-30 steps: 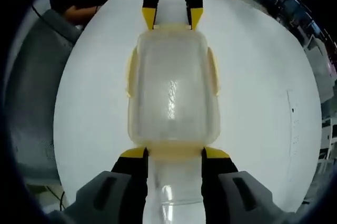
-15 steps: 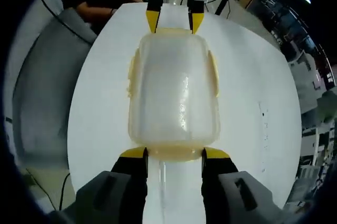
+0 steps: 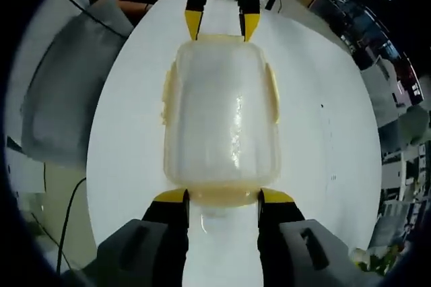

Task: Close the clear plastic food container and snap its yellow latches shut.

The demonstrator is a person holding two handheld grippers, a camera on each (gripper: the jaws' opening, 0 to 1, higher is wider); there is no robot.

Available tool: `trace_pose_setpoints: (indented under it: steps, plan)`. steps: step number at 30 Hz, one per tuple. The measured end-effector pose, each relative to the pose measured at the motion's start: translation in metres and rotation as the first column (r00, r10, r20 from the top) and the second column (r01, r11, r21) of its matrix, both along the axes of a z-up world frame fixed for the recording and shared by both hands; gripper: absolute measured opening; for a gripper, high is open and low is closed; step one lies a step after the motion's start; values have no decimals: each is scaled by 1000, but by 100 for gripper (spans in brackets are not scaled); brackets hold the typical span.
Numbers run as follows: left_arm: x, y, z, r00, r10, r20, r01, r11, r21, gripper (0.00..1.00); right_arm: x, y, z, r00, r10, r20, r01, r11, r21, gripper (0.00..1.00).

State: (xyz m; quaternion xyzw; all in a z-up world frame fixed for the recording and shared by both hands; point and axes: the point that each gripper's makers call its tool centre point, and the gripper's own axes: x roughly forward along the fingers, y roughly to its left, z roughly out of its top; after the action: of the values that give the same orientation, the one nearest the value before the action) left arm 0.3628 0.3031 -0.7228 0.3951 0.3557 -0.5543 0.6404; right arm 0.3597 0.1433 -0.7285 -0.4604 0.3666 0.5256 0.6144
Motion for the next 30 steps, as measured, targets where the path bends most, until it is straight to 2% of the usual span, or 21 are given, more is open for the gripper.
trace_pose_setpoints:
  steps: [5, 8, 12, 15, 16, 17, 21, 30]
  plan:
    - [5, -25, -13, 1000, 12, -19, -12, 1000, 10, 33, 10, -24, -6, 1000, 14, -12, -14, 1000, 15, 36]
    - [9, -42, -19, 999, 18, -38, -16, 999, 36, 33, 16, -37, -13, 999, 29, -23, -29, 1000, -5, 37]
    - [22, -57, -28, 998, 35, -43, -32, 998, 56, 33, 34, -52, -19, 999, 38, -23, -38, 999, -8, 37]
    - [32, -65, -37, 998, 46, -47, -43, 997, 69, 33, 40, -60, -28, 999, 43, -25, -43, 999, -16, 37]
    - [33, -66, -40, 998, 44, -50, -40, 996, 82, 33, 40, -61, -30, 999, 43, -28, -44, 999, -16, 37]
    - [33, -67, -45, 998, 36, -60, -29, 995, 99, 33, 36, -62, -38, 998, 42, -56, -43, 999, -11, 37]
    - [36, -70, -53, 996, 41, -84, -32, 994, 100, 33, 39, -68, -54, 996, 33, -86, -33, 999, -2, 37]
    - [43, -68, -61, 995, 33, -97, -20, 990, 137, 33, 38, -68, -58, 991, 38, -125, -35, 999, 26, 37]
